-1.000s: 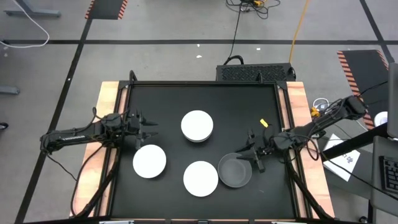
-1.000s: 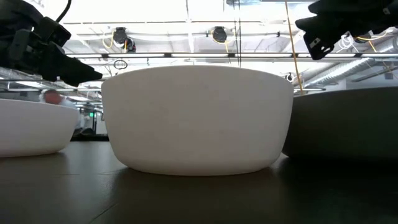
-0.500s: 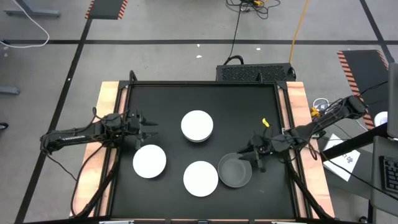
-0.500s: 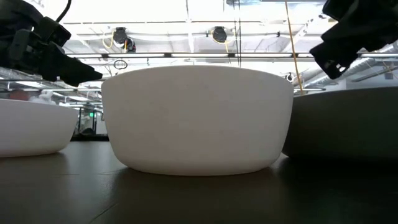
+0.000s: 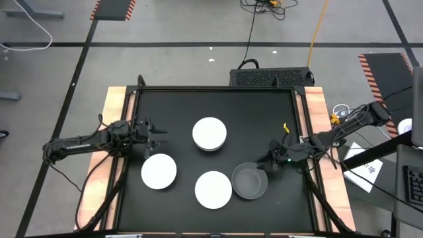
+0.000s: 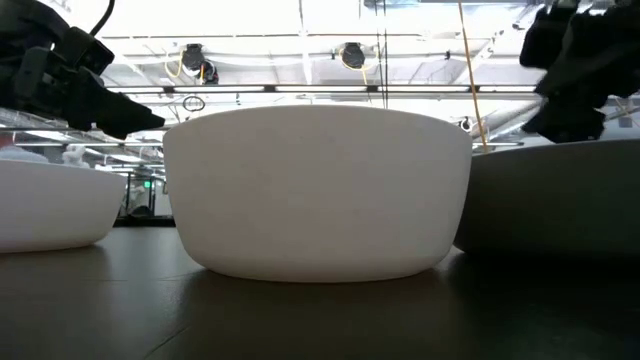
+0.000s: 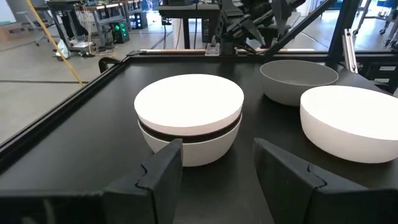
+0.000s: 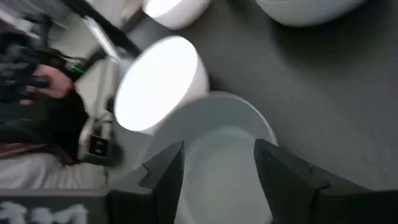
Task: Nest bowls inside each other
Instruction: Stack the dark gray bowl on top of the white bowl
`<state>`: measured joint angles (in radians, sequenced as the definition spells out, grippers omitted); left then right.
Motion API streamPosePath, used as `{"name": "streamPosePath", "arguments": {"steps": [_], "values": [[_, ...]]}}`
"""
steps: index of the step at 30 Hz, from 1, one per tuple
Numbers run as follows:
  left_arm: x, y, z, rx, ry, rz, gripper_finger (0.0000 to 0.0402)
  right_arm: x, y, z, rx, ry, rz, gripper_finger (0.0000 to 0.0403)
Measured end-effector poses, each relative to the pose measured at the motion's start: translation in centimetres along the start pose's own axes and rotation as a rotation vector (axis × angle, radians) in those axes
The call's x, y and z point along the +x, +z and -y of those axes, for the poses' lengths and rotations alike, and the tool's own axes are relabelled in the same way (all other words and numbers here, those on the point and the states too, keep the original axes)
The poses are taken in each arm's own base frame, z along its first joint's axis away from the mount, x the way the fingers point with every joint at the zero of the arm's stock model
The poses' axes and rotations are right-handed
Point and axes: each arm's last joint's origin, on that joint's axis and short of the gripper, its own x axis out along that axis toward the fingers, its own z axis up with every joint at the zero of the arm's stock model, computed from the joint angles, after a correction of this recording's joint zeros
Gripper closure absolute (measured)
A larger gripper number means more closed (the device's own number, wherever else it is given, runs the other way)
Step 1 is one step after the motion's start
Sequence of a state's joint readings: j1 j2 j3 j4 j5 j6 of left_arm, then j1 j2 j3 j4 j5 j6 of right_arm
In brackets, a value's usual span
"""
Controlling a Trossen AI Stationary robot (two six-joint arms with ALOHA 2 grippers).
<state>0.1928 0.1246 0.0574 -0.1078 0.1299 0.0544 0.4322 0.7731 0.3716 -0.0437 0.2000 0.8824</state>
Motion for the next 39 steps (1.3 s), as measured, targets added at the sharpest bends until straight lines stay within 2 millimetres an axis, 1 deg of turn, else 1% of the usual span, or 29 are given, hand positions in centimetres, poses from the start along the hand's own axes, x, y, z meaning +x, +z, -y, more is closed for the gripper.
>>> {"name": "streamPosePath", "arguments": {"steps": [2, 5, 10, 12, 15, 20, 25, 28, 31, 33, 35, 39], "values": [[0.0, 0.0, 0.0, 0.000, 0.000, 0.000, 0.0204, -0.2, 0.1, 0.0, 0.033, -0.048, -0.056, 0.0212], [0.0, 0.0, 0.0, 0.001, 0.000, 0.000, 0.0204, -0.8, 0.9, -0.6, 0.047, -0.131, -0.111, 0.0211], [0.0, 0.0, 0.0, 0.003, 0.001, 0.000, 0.0204, -1.6, 2.9, -2.7, 0.005, -0.182, -0.157, 0.0211], [0.0, 0.0, 0.0, 0.003, 0.000, 0.000, 0.0204, -1.6, 3.4, -3.3, -0.018, -0.194, -0.196, 0.0211], [0.0, 0.0, 0.0, 0.005, 0.001, 0.000, 0.0204, -1.0, 3.5, -3.8, -0.055, -0.220, -0.292, 0.0211], [0.0, 0.0, 0.0, 0.016, 0.001, 0.000, 0.0204, 0.2, 3.2, -3.4, -0.056, -0.297, -0.444, 0.0211], [0.0, 0.0, 0.0, 0.016, 0.001, 0.000, 0.0204, 1.4, 3.4, -3.4, -0.091, -0.285, -0.519, 0.0211], [0.0, 0.0, 0.0, 0.016, 0.001, 0.000, 0.0204, 2.0, 3.9, -3.5, -0.147, -0.281, -0.531, 0.0211], [0.0, 0.0, 0.0, 0.016, 0.001, 0.000, 0.0204, 2.5, 4.0, -3.8, -0.276, -0.247, -0.553, 0.0211], [0.0, 0.0, 0.0, 0.015, 0.001, 0.000, 0.0204, 2.5, 4.1, -3.8, -0.331, -0.234, -0.566, 0.0211], [0.0, 0.0, 0.0, 0.015, 0.001, 0.000, 0.0204, 2.6, 4.2, -3.8, -0.354, -0.229, -0.567, 0.0211], [0.0, 0.0, 0.0, 0.014, 0.001, 0.000, 0.0204, 2.7, 4.6, -3.5, -0.345, -0.239, -0.557, 0.0211]]}}
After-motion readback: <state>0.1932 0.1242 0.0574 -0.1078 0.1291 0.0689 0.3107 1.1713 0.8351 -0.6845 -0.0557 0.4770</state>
